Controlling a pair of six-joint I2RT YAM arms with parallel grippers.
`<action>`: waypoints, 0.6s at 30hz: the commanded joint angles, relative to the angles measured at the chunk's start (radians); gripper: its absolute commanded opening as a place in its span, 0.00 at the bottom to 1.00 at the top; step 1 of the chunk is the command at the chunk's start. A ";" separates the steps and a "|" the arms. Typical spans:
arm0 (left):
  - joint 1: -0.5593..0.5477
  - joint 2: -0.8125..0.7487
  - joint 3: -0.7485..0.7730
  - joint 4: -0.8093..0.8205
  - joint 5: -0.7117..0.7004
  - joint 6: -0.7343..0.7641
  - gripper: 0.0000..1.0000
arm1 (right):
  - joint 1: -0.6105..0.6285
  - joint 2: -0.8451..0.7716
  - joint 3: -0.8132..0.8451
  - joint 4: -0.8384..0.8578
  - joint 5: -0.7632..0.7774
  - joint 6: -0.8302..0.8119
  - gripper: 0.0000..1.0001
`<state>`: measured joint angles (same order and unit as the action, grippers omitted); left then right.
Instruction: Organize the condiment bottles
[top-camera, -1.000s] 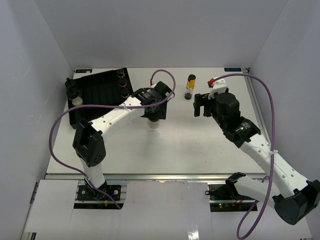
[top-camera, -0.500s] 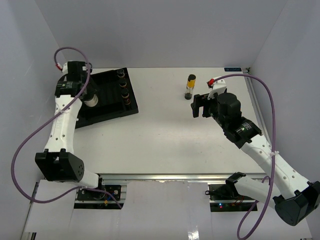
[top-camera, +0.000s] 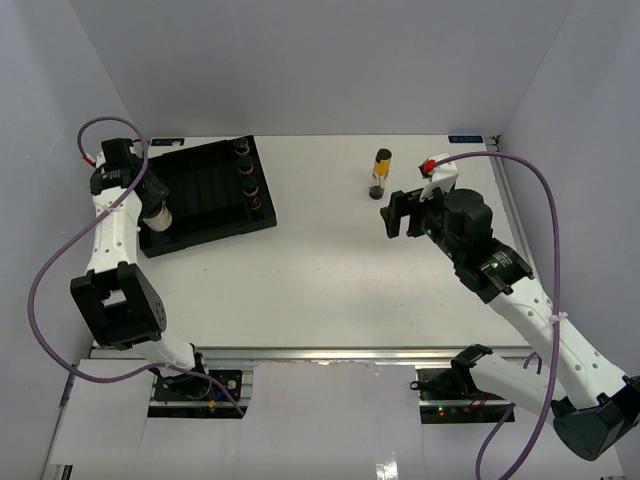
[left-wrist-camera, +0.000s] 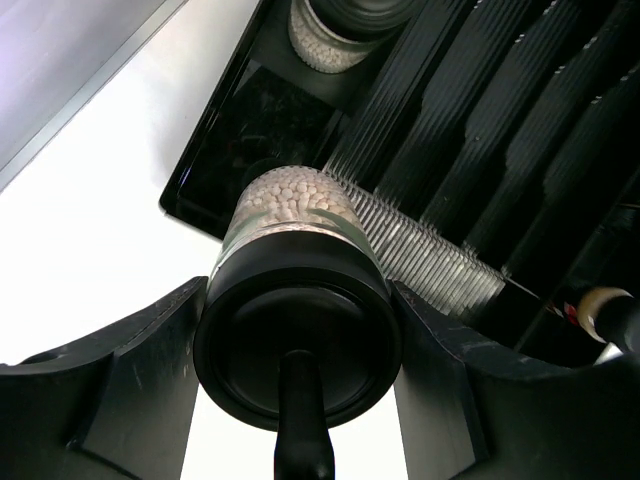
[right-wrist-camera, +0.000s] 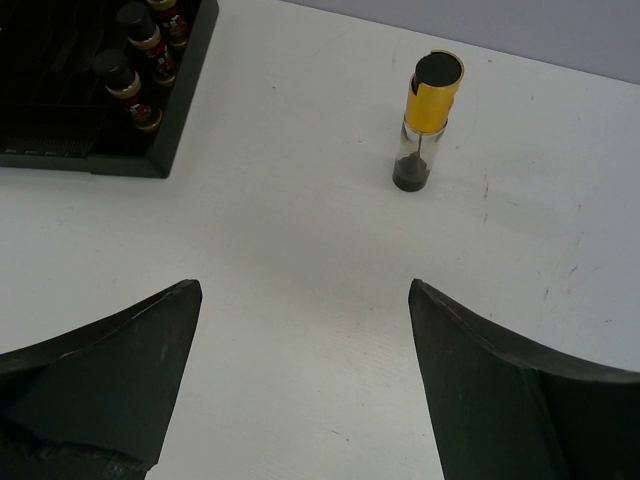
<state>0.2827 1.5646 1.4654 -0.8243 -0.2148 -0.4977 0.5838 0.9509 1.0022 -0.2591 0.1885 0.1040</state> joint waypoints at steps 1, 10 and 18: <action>0.001 0.009 0.025 0.115 -0.037 0.029 0.00 | -0.002 -0.046 -0.002 0.066 -0.028 0.002 0.91; 0.031 0.063 0.005 0.168 -0.089 0.057 0.00 | -0.001 -0.045 -0.009 0.072 -0.004 -0.005 0.91; 0.036 0.122 -0.052 0.247 -0.030 0.060 0.00 | -0.002 -0.051 -0.017 0.077 0.009 -0.010 0.91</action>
<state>0.3170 1.6694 1.4447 -0.6714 -0.2732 -0.4447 0.5838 0.9131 0.9985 -0.2332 0.1810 0.1013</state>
